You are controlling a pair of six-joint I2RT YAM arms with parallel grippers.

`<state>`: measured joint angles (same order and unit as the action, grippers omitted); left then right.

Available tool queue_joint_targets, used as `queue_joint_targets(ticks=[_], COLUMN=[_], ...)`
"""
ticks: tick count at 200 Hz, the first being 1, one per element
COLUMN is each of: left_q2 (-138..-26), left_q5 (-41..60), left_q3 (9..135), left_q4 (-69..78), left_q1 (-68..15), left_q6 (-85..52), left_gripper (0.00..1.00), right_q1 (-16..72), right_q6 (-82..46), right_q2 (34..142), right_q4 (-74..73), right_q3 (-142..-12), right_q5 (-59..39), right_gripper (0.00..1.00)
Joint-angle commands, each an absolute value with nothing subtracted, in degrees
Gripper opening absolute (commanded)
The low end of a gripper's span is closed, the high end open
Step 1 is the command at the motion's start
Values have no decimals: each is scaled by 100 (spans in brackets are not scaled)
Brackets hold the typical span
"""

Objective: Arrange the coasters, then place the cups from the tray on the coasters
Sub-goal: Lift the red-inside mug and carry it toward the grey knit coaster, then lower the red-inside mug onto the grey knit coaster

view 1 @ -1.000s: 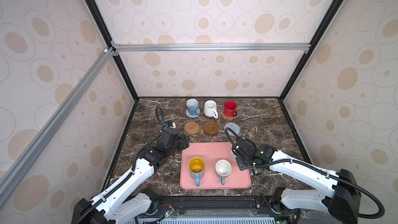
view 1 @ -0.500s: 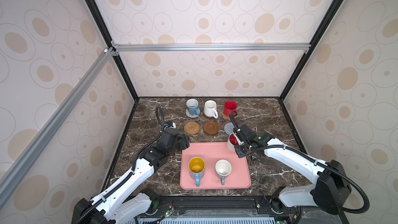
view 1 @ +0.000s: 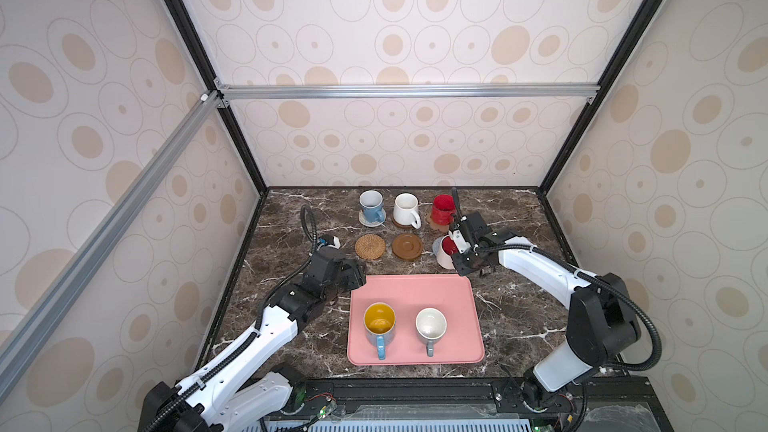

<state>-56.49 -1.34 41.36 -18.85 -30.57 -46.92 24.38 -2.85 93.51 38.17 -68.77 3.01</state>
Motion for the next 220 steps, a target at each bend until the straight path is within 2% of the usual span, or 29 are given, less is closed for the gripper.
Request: queue_joint_targets(ticks=[1, 89, 220], left_q2=[-5613, -5634, -5635], left_q5=[-129, -133, -34], left_q3=[4103, 4118, 4073], left_q4=[-1772, -1723, -1651], left_q1=[-3022, -3015, -3019], left_q6=[-4803, -4821, -4810], left_gripper=[67, 68, 68], right_q1=[2297, 1981, 1915], right_q6=[79, 487, 568], right_q2=[9501, 10444, 10797], right_q4=[3602, 3841, 3871], right_q3=[-7336, -8282, -8403], right_q5=[151, 17, 113], right_gripper=[7, 7, 7])
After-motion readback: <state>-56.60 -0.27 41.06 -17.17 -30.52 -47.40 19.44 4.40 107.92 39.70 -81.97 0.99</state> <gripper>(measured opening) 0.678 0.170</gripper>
